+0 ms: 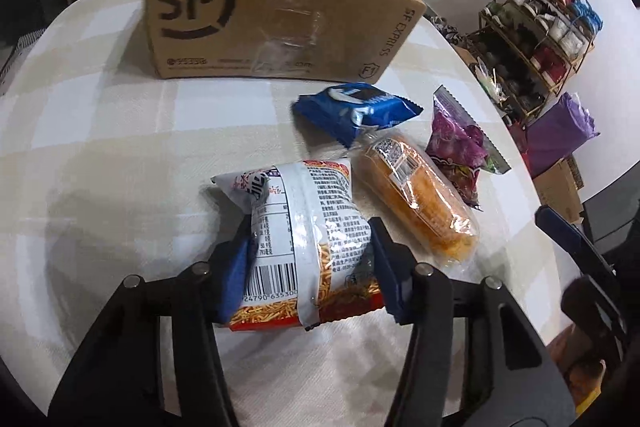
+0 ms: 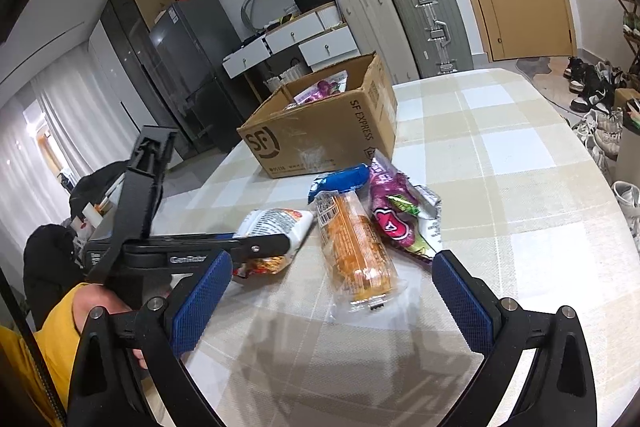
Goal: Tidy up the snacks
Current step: 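Grasp the white-and-orange snack bag with the left tool, then grasp the orange bread roll pack with the right tool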
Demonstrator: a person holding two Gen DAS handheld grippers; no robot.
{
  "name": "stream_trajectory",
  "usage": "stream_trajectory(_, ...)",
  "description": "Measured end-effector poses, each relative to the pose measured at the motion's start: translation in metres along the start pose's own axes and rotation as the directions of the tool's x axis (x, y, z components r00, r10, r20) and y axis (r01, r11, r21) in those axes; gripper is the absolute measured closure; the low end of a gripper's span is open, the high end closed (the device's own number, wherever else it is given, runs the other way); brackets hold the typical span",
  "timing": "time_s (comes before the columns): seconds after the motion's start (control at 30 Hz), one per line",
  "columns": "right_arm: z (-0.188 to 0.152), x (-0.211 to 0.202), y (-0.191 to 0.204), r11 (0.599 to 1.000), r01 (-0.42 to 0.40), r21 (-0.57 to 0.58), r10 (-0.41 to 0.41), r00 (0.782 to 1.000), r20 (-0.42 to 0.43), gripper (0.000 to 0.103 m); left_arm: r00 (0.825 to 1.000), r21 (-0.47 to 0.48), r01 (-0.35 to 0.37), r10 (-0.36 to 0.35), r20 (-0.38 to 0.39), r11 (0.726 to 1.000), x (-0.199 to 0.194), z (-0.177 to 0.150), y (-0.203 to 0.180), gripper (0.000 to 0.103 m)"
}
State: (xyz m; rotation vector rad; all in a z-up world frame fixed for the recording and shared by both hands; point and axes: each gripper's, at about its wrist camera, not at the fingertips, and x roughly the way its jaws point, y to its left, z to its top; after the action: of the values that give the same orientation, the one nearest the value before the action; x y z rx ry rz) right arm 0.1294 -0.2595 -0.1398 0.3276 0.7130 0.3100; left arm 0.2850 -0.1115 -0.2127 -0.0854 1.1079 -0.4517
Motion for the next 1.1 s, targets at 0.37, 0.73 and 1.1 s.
stream_trajectory(0.37,0.02,0.054,0.016,0.997,-0.018,-0.07,0.007,0.988,-0.154,0.001,0.997,-0.008,0.032,-0.031,0.076,0.999,-0.056,-0.039,0.02,0.052)
stream_trajectory(0.73,0.02,0.108,0.011,0.995,0.054,-0.085,-0.077,0.954,-0.291,0.033,0.994,-0.084,0.019,-0.01,0.105,0.996,-0.086,-0.082,0.07,0.052)
stream_trajectory(1.1,0.007,0.109,0.021,0.987,0.083,-0.136,-0.123,0.938,-0.324,0.066,0.989,-0.081,0.023,-0.011,0.146,0.996,-0.112,-0.105,0.075,0.052)
